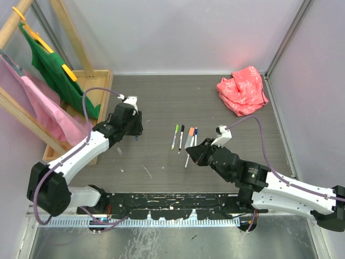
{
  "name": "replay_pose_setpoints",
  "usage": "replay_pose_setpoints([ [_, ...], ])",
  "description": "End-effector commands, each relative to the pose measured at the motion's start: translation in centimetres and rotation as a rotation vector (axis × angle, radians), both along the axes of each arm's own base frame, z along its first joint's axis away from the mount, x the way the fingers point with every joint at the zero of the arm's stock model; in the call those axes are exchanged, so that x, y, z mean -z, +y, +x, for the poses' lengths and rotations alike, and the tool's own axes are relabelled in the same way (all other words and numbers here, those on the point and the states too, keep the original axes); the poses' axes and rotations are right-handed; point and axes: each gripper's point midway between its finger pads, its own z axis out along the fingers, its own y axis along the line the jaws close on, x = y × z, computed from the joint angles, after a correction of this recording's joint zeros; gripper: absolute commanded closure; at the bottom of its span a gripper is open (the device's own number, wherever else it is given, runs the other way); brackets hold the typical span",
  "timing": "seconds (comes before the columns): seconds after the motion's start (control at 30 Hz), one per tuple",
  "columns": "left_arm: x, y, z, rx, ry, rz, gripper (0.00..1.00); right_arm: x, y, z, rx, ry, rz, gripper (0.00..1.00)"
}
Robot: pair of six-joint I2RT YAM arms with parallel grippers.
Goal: Insert the pens into the pen caps
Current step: Pick up the pen cap from the center of the board.
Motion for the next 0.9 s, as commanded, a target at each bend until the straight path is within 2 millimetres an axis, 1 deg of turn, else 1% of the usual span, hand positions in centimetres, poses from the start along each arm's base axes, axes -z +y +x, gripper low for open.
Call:
replay_pose_setpoints([
  [0.0,-0.9,-0.2,3.6,-0.002,-0.052,-0.048,0.60,-0.2,-0.3,-0.1,0.011,0.003,0.032,0.99],
  [0.07,-0.5,0.1,4.9,-0.015,-0.039,-0.049,0.60,0.1,-0.4,-0.3,0.003,0.009,0.032,0.99],
  [0.13,0.5,0.4,6.0,-0.026,-0.010,-0.046,0.60,0.3,-0.4,-0.4,0.000,0.014,0.033,0.99],
  [0.33,2.4,1.5,8.7,-0.059,0.038,-0.004,0.59,0.5,-0.7,-0.5,0.001,0.016,0.034,1.00],
  [0.5,3.2,2.4,11.0,-0.076,0.065,-0.013,0.59,0.4,-0.8,-0.6,-0.001,0.015,0.040,0.99],
  [0.7,4.5,2.9,13.0,-0.075,0.112,-0.010,0.60,0.5,-1.0,-0.7,0.000,0.017,0.037,0.99],
  [0.87,5.7,2.9,14.1,-0.074,0.160,-0.013,0.60,0.5,-1.1,-0.7,-0.001,0.018,0.037,0.99],
])
